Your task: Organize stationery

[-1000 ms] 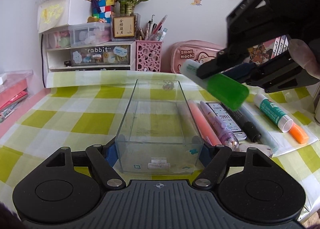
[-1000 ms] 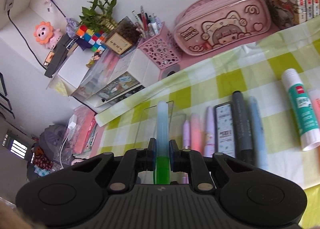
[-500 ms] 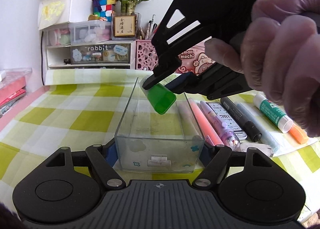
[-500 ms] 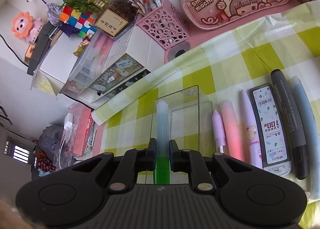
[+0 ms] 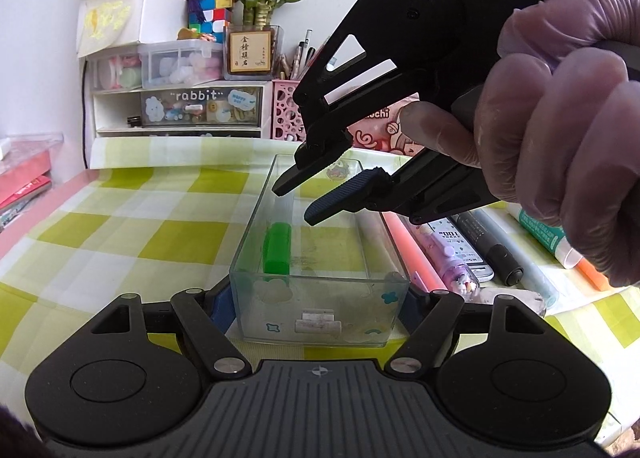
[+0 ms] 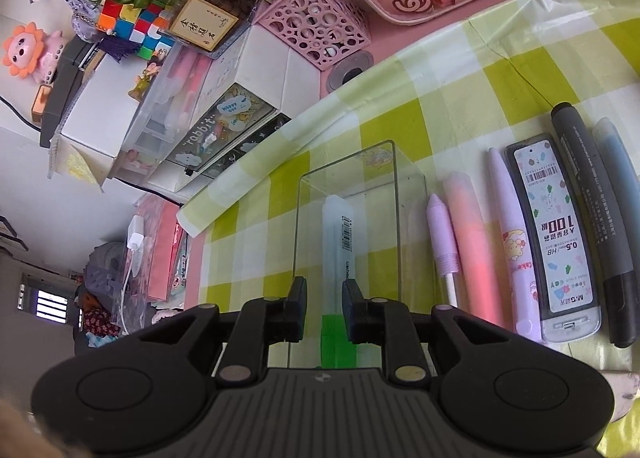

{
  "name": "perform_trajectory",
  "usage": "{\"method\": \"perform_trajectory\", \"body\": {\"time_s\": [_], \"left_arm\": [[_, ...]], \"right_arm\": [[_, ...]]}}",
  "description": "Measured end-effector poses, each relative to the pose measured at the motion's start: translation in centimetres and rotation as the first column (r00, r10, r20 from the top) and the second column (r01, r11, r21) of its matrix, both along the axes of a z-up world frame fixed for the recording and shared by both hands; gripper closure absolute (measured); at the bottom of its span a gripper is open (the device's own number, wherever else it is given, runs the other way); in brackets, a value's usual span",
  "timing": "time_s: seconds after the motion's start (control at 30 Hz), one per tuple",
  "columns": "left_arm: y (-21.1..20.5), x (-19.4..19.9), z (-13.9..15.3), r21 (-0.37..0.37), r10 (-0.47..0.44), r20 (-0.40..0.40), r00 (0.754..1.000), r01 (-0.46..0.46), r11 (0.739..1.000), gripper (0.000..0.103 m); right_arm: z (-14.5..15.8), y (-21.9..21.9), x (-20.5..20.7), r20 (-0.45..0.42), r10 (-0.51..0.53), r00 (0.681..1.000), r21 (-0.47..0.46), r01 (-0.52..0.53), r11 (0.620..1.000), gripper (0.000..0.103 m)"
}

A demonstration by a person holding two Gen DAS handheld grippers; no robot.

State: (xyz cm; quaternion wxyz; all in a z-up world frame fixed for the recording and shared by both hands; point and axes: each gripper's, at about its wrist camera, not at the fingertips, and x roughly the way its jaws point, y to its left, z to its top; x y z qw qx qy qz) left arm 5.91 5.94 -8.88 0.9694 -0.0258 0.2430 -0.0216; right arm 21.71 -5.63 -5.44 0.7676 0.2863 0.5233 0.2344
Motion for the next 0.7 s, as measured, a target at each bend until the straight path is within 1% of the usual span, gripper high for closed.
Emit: {"method": "perform_trajectory", "body": {"time_s": [0.07,0.13,0.2,0.33,0.4,0.47,0.57,0.7], "left_arm": [[0.0,0.0,0.0,0.001,0.000,0.000,1.000,0.000,1.000,0.028],[0.0,0.0,0.0,0.000,0.000,0.000,1.000,0.000,1.000,0.028],[-0.1,0.0,0.0,0.000,0.000,0.000,1.000,0.000,1.000,0.028],[0.0,0.0,0.1,-0.005,-0.002,0.001,1.000,0.002,1.000,0.028],[-0.1,0.0,0.1,-0.003,-0.002,0.002,1.000,0.002,1.000,0.028],[0.0,0.0,0.0,-0.003,-0.002,0.001,1.000,0.002,1.000,0.028],[0.0,0.0,0.0,-0.003,-0.002,0.002,1.000,0.002,1.000,0.028],[-0.1,0.0,0.0,-0.001,0.000,0.002,1.000,0.000,1.000,0.028]], "right_arm": [[0.2,-0.3,-0.1,0.004,0.002,1.000,0.005,-0.002,1.000,0.070],[0.7,-0.8,-0.5,0.028,0.001,1.000,0.005,-0.001,1.000,0.068],[1.4,-1.5,-0.9,0.064,-0.002,0.998,-0.001,0.002,1.000,0.060],[3.0,-3.2,-2.0,0.159,-0.016,0.987,-0.047,0.024,0.999,0.052],[3.5,-4.1,-2.5,0.202,-0.030,0.979,-0.072,0.045,0.996,0.047],[3.8,-4.9,-3.3,0.243,-0.042,0.969,-0.106,0.069,0.992,0.045],[3.8,-5.9,-4.5,0.303,-0.048,0.952,-0.160,0.100,0.982,0.045],[3.4,-6.3,-5.4,0.344,-0.001,0.939,-0.224,0.083,0.971,0.045]]}}
